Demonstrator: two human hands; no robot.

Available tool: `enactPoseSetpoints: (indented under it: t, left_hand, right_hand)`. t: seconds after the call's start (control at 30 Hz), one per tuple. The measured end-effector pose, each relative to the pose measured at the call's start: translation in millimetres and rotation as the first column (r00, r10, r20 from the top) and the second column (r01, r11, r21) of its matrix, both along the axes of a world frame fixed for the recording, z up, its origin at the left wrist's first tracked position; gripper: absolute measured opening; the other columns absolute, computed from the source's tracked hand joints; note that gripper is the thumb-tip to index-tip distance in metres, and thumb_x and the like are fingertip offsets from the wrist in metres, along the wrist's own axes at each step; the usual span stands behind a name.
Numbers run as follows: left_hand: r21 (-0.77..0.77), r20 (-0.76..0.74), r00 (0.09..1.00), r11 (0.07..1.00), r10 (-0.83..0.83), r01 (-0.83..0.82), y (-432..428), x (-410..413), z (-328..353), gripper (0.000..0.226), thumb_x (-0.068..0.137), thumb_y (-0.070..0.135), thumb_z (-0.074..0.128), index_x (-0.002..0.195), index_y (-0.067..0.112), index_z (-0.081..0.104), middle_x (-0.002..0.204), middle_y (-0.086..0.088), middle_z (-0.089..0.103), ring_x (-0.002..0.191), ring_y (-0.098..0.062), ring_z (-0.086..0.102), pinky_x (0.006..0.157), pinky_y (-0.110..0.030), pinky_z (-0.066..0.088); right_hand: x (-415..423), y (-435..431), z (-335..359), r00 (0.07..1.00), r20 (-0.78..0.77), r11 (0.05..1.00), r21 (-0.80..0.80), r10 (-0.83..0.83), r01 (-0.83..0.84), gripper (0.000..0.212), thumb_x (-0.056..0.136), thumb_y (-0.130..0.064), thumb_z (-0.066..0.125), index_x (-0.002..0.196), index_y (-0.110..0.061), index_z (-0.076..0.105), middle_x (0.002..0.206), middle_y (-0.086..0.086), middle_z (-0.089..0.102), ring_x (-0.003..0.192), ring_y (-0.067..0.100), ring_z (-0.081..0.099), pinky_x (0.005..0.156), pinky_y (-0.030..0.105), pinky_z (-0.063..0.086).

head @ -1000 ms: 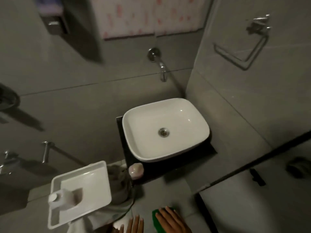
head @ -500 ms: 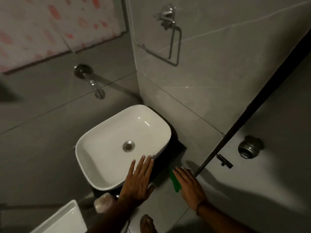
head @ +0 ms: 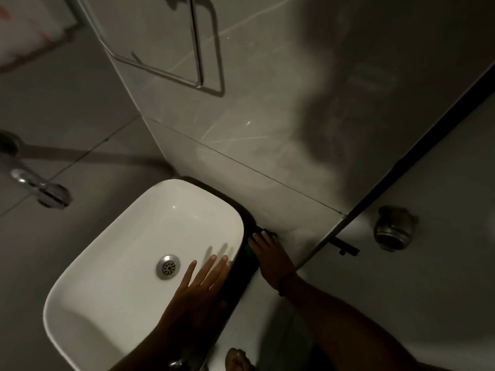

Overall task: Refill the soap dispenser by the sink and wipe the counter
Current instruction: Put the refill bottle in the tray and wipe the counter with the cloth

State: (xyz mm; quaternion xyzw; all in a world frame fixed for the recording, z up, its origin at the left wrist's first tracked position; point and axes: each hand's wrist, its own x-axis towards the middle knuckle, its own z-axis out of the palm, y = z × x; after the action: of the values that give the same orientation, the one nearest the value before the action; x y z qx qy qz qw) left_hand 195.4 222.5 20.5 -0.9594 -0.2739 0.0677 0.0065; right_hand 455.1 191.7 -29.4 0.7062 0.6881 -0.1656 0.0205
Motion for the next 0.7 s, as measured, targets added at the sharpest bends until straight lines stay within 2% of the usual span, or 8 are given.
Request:
enactPoseSetpoints:
  t: [0.13,0.27,0.4,0.47,0.5,0.53,0.6,0.7]
  left_hand:
    - [-0.010,0.057,0.998,1.000,0.029,-0.028,1,1,-4,0.073,0.096,0.052,0.046,0.159,0.015,0.043,0.163,-0.011,0.048,0.147,-0.035,0.051,0.116,-0.061,0.042]
    - [0.006,0.071,0.997,1.000,0.028,-0.029,0,-1,-7,0.072,0.099,0.052,0.046,0.162,0.017,0.039,0.167,-0.011,0.043,0.152,-0.036,0.043,0.121,-0.056,0.023]
    - [-0.008,0.069,0.997,1.000,0.027,-0.027,0,-3,-4,0.073,0.099,0.046,0.048,0.164,0.018,0.031,0.169,-0.011,0.038,0.154,-0.037,0.038,0.122,-0.055,0.019]
    - [-0.052,0.070,0.997,0.998,0.040,-0.036,-1,-4,-3,0.081,0.098,0.044,0.051,0.168,0.022,0.017,0.171,-0.009,0.034,0.157,-0.036,0.034,0.126,-0.051,0.010]
    - [-0.072,0.069,0.996,0.996,0.050,-0.045,-1,-5,-3,0.086,0.097,0.043,0.053,0.169,0.025,0.009,0.173,-0.009,0.032,0.158,-0.035,0.032,0.126,-0.049,0.006]
    - [-0.094,0.068,0.996,0.994,0.061,-0.055,-1,-6,-2,0.088,0.098,0.043,0.053,0.170,0.027,0.004,0.174,-0.007,0.028,0.160,-0.034,0.028,0.127,-0.047,0.002]
    - [-0.153,0.089,0.993,0.986,0.073,-0.059,1,-9,-3,0.078,0.105,0.042,0.044,0.170,0.029,0.003,0.178,-0.004,0.017,0.164,-0.030,0.017,0.128,-0.044,0.001]
    - [-0.279,0.117,0.987,0.957,0.112,-0.075,1,-14,-5,0.061,0.112,0.046,0.020,0.170,0.033,0.007,0.179,0.004,0.007,0.166,-0.024,0.003,0.130,-0.046,0.005]
  right_hand:
    - [-7,4,-14,1.000,0.006,1.000,0.010,-0.016,0.016,0.071,0.097,-0.019,0.050,0.161,-0.013,0.021,0.171,0.011,0.008,0.158,0.037,-0.003,0.126,0.055,0.003]
    - [-11,13,-18,0.999,-0.028,0.997,0.073,0.040,-0.037,0.063,0.097,-0.024,0.046,0.156,-0.008,0.034,0.167,0.016,0.026,0.157,0.040,0.009,0.126,0.056,0.008]
    - [-12,-9,-36,0.968,-0.072,0.962,0.153,0.240,-0.227,0.055,0.095,-0.020,0.040,0.149,-0.010,0.047,0.161,0.013,0.039,0.156,0.037,0.017,0.125,0.056,0.015]
    - [-6,-24,-40,0.942,-0.055,0.935,0.153,0.332,-0.320,0.060,0.094,-0.021,0.034,0.153,-0.013,0.041,0.163,0.010,0.035,0.157,0.035,0.012,0.127,0.053,0.009]
    - [0,-25,-39,0.936,-0.036,0.928,0.152,0.350,-0.342,0.062,0.095,-0.021,0.036,0.156,-0.014,0.037,0.165,0.009,0.031,0.158,0.034,0.010,0.128,0.051,0.006]
    - [6,-21,-38,0.937,-0.025,0.927,0.157,0.349,-0.341,0.062,0.095,-0.020,0.041,0.157,-0.013,0.035,0.166,0.010,0.030,0.158,0.035,0.009,0.127,0.051,0.005]
    - [12,-4,-32,0.957,-0.021,0.943,0.180,0.288,-0.280,0.058,0.099,-0.019,0.045,0.155,-0.010,0.039,0.164,0.014,0.033,0.157,0.038,0.012,0.127,0.052,0.005]
    - [3,11,-24,0.989,-0.025,0.979,0.151,0.142,-0.137,0.051,0.106,-0.023,0.034,0.156,-0.011,0.038,0.166,0.011,0.030,0.158,0.035,0.009,0.127,0.049,0.000]
